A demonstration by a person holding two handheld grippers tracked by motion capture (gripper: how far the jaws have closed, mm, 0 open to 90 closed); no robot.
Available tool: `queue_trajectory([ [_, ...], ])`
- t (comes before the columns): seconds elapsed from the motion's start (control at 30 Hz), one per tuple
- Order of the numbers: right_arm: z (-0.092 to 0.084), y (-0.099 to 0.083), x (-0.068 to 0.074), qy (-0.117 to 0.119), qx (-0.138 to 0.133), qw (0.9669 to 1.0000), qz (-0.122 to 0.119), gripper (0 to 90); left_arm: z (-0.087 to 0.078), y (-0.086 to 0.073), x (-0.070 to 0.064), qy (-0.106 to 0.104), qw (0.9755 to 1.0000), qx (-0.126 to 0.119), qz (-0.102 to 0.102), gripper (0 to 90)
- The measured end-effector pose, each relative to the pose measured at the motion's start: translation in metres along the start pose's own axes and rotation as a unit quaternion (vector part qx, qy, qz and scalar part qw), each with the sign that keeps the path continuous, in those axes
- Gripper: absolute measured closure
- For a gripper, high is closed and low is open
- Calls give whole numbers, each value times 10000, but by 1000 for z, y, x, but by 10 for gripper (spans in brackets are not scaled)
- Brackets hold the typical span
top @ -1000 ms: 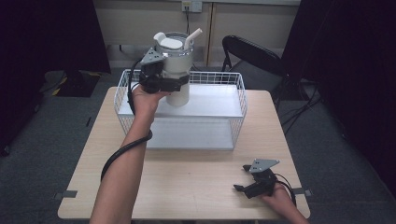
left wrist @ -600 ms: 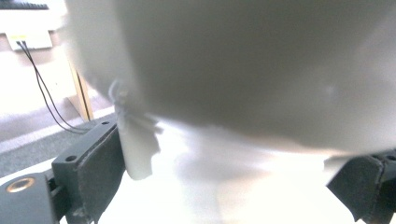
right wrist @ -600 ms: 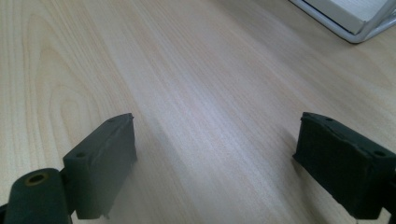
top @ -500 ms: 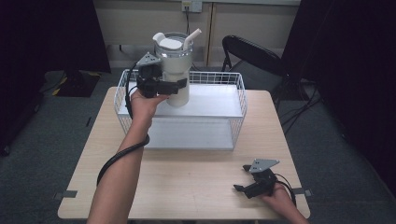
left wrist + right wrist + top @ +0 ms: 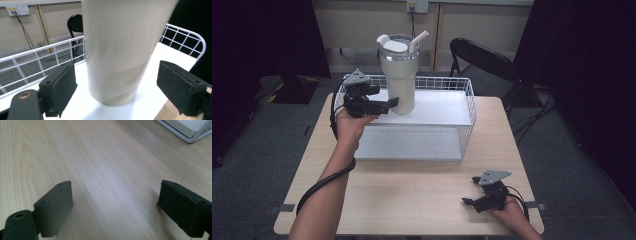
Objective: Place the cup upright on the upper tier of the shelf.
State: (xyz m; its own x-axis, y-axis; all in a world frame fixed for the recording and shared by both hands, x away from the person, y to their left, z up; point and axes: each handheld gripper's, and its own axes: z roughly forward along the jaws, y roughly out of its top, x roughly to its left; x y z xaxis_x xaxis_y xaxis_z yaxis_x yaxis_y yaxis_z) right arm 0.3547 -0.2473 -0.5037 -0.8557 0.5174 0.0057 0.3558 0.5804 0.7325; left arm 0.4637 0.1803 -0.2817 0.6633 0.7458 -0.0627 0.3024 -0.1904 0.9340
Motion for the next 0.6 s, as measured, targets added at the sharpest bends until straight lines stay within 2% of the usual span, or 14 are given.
queue_trajectory([
  [0.07, 0, 0, 0, 0, 0, 10000, -1, 117, -7, -2, -1, -46, 10000, -62, 5, 156],
  [0.17, 0, 0, 0, -1, 0, 10000, -2, 117, -15, -6, -4, -72, 9999, 27, 76, 158],
  [0.3, 0, 0, 0, 0, 1, 10000, -1, 117, -25, -15, -6, -165, 9998, 44, 46, 157],
  [0.6, 0, 0, 0, 2, 5, 10000, 4, 117, -42, -35, -10, -195, 9997, 79, 97, 157],
])
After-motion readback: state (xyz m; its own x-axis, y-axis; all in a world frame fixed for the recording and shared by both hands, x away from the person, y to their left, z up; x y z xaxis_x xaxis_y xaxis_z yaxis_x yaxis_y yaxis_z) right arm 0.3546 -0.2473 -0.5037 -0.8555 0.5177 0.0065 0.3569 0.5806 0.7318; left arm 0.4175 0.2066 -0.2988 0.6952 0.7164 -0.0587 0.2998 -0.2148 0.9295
